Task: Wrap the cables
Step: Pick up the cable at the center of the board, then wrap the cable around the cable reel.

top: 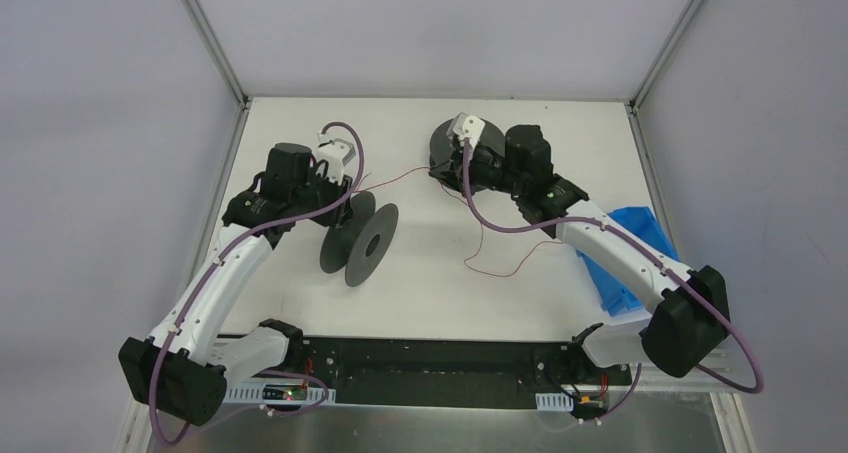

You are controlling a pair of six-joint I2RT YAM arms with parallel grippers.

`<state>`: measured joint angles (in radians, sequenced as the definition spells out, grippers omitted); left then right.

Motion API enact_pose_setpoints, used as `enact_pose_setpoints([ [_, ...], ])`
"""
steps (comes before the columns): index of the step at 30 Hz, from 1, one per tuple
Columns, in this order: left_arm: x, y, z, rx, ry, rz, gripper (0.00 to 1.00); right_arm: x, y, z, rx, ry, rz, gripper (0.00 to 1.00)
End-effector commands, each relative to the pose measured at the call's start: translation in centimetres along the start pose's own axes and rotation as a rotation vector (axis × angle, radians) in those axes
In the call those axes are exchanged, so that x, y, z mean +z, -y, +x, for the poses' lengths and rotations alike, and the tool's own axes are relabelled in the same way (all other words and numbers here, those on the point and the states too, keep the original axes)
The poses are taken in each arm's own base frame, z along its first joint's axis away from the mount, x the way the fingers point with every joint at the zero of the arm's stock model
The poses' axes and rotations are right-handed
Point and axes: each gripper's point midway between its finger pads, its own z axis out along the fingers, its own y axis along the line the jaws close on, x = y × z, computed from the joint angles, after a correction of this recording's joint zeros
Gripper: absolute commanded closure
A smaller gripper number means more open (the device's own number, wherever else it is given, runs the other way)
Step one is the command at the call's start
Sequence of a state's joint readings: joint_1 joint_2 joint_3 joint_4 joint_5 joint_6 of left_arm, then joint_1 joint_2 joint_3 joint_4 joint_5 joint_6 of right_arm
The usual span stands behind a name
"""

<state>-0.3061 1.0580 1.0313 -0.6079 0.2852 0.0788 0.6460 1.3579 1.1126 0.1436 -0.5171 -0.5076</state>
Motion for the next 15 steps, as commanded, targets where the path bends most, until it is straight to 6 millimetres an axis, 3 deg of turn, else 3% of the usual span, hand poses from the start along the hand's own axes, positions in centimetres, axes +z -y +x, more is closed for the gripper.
enact_pose_setpoints([
  [1,-2.4,-1.1,-4.2,-0.013,0.162,-0.095,0.67,0.0,-1.9,-2.7,0.052,0.052,-0.098,1.00],
  [5,-3.7,-1.6,-4.7,-0.030,0.234,-0.142,0.63,1.0,-3.0,-2.0,0.105,0.038,-0.147,1.00],
  [10,-3.7,-0.1,-1.9,-0.024,0.249,-0.072,0.59,2.2,-3.7,-2.1,0.217,0.049,-0.167,1.00],
  [15,-3.8,0.4,-0.6,-0.012,0.292,-0.051,0.54,2.9,-4.9,-0.9,0.356,0.009,-0.172,1.00],
])
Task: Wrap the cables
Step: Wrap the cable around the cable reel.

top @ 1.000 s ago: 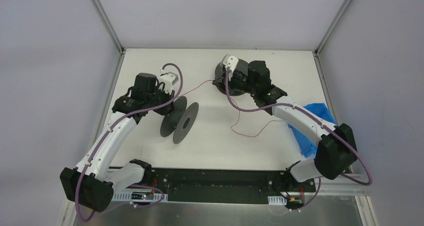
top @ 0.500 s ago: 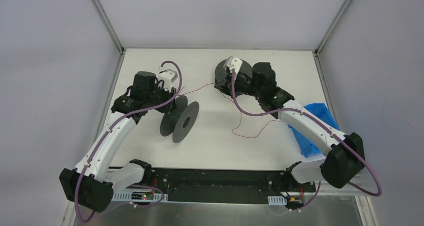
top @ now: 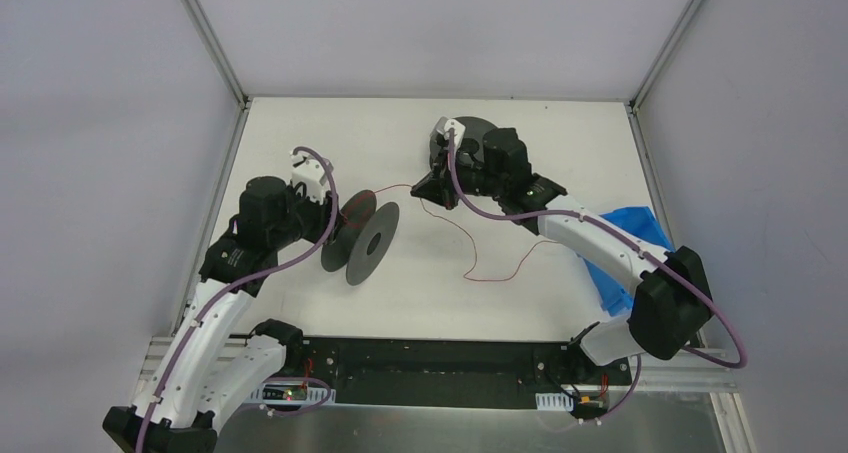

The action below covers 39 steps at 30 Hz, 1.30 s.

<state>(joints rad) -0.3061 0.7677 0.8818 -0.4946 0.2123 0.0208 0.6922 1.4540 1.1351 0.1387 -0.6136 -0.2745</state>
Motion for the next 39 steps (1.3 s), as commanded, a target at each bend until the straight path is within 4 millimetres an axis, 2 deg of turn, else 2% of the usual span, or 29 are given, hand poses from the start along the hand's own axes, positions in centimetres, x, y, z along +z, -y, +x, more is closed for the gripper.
enact_pose_setpoints([
  [1,0.0,0.5,0.1,-0.010,0.050,0.028,0.53,0.6,-1.7,-2.2,0.107,0.064,-0.042,1.00],
  [9,0.1,0.2,0.7,-0.038,0.059,0.003,0.51,2.3,-1.9,-0.6,0.217,0.034,-0.042,1.00],
  [15,-1.2,-3.5,0.1,-0.117,0.117,-0.228,0.52,2.8,-1.8,0.2,0.279,0.038,-0.038,1.00],
  [20,-1.7,-3.8,0.1,-0.123,0.138,-0.251,0.51,3.0,-1.9,0.6,0.314,0.064,-0.041,1.00],
  [26,-1.2,-3.1,0.9,-0.138,0.116,-0.209,0.52,3.3,-1.5,2.1,0.345,0.052,-0.021,1.00],
  [29,-1.3,-2.9,1.0,-0.134,0.121,-0.202,0.53,3.3,-1.5,2.2,0.353,0.057,-0.021,1.00],
  [32,-1.4,-1.7,0.8,-0.100,0.139,-0.126,0.53,3.3,-1.5,2.6,0.370,0.060,-0.019,1.00],
  [36,-1.3,1.1,0.3,-0.028,0.184,0.044,0.47,3.2,-1.8,3.0,0.393,0.084,-0.032,1.00],
  [39,-0.5,1.6,0.0,-0.050,0.189,0.077,0.46,3.1,-2.0,3.2,0.398,0.094,-0.038,1.00],
])
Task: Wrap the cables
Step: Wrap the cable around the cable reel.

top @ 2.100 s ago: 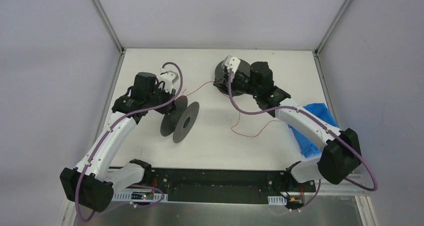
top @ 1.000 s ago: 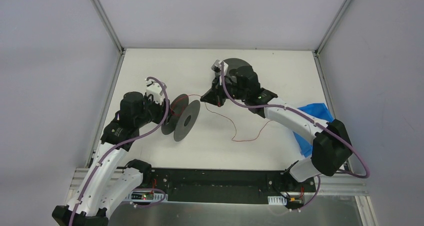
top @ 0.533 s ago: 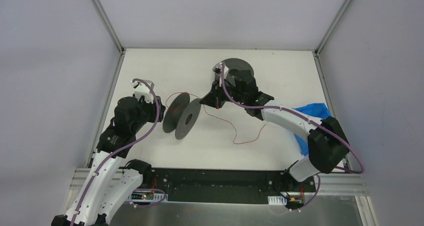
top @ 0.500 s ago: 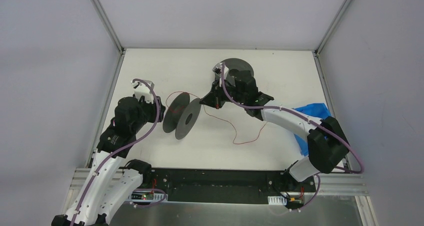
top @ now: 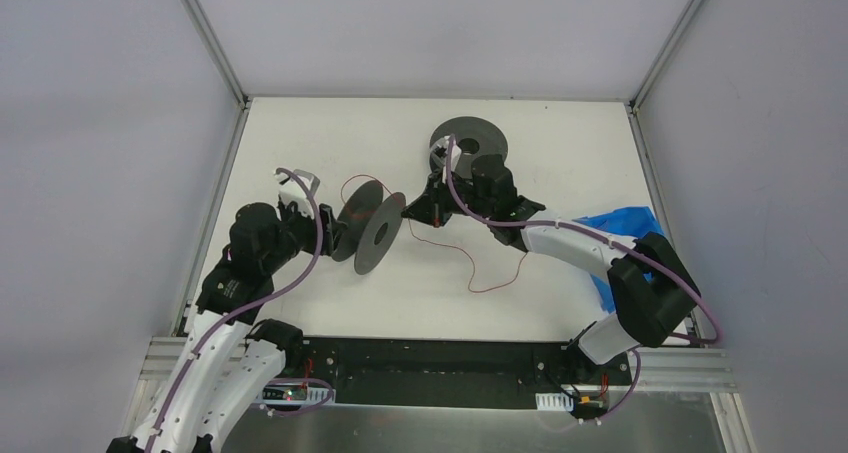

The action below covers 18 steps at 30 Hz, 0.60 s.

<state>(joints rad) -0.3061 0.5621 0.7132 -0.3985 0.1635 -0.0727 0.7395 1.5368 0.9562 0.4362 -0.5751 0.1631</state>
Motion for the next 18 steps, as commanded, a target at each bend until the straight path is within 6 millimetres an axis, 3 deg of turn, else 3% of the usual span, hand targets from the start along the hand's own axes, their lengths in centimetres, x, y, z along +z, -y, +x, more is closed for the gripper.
enact_pose_setpoints([
  [1,1.2,2.0,-1.3,-0.003,0.059,0.121,0.45,0.1,-1.1,-1.1,-0.009,0.064,-0.044,1.00],
  [8,4.2,0.7,-3.4,-0.083,0.155,0.050,0.40,0.3,-1.2,-0.9,-0.012,0.058,-0.055,1.00],
  [12,5.8,-0.3,-2.5,-0.102,0.121,0.003,0.40,0.2,-1.1,-0.5,-0.013,0.050,-0.057,1.00],
  [18,7.6,-1.4,-2.7,-0.133,0.172,-0.049,0.40,0.3,-1.2,0.3,-0.007,0.031,-0.069,1.00],
])
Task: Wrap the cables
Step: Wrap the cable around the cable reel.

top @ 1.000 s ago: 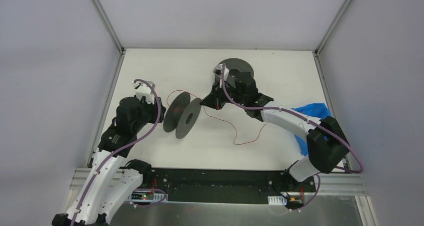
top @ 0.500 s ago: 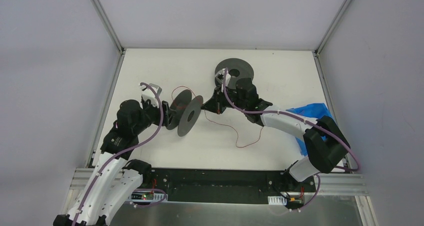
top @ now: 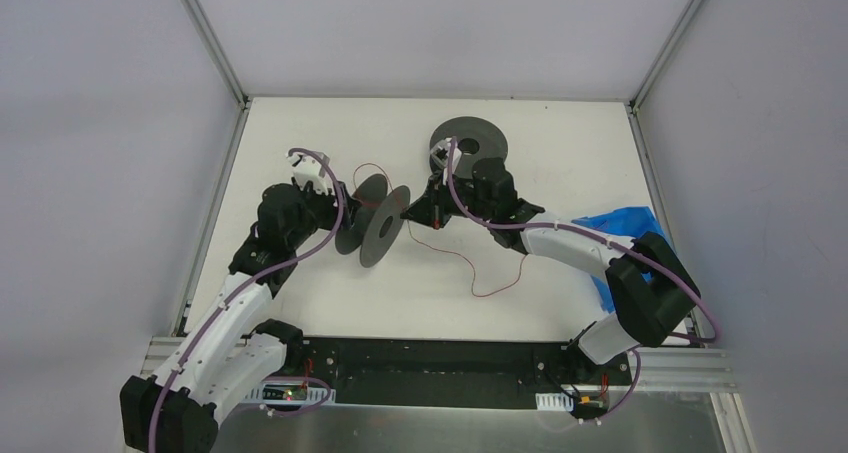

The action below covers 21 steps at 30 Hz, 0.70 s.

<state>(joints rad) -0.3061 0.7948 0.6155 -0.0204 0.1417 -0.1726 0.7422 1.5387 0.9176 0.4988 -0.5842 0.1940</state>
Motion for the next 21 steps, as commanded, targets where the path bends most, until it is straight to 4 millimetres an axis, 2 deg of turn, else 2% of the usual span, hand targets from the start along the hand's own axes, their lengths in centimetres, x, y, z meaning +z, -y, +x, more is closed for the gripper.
enact_pose_setpoints([
  [1,1.4,-0.4,-2.5,-0.047,0.129,-0.022,0.40,0.3,-1.1,-0.2,-0.025,0.018,-0.055,1.00],
  [4,2.3,0.4,-2.6,-0.043,0.133,0.026,0.41,0.5,-0.8,0.4,-0.013,0.006,-0.054,1.00],
  [5,2.5,0.6,-2.4,-0.037,0.123,0.037,0.45,0.6,-0.9,0.6,-0.007,0.004,-0.056,1.00],
  [8,2.4,0.5,-1.6,-0.022,0.077,0.037,0.70,0.7,-0.8,1.0,0.004,0.006,-0.055,1.00],
  [11,1.8,0.4,-0.9,-0.016,0.074,0.036,0.80,0.5,-0.9,1.1,0.004,0.008,-0.058,1.00],
  [14,1.3,0.3,-0.5,-0.006,0.077,0.036,0.81,0.5,-1.0,1.3,0.002,0.006,-0.061,1.00],
  [17,1.1,0.5,-0.3,0.004,0.065,0.046,0.73,0.4,-1.3,1.3,-0.006,0.002,-0.078,1.00],
  [21,0.7,1.0,-0.5,0.017,0.059,0.069,0.65,0.1,-2.8,1.1,-0.043,-0.005,-0.139,1.00],
])
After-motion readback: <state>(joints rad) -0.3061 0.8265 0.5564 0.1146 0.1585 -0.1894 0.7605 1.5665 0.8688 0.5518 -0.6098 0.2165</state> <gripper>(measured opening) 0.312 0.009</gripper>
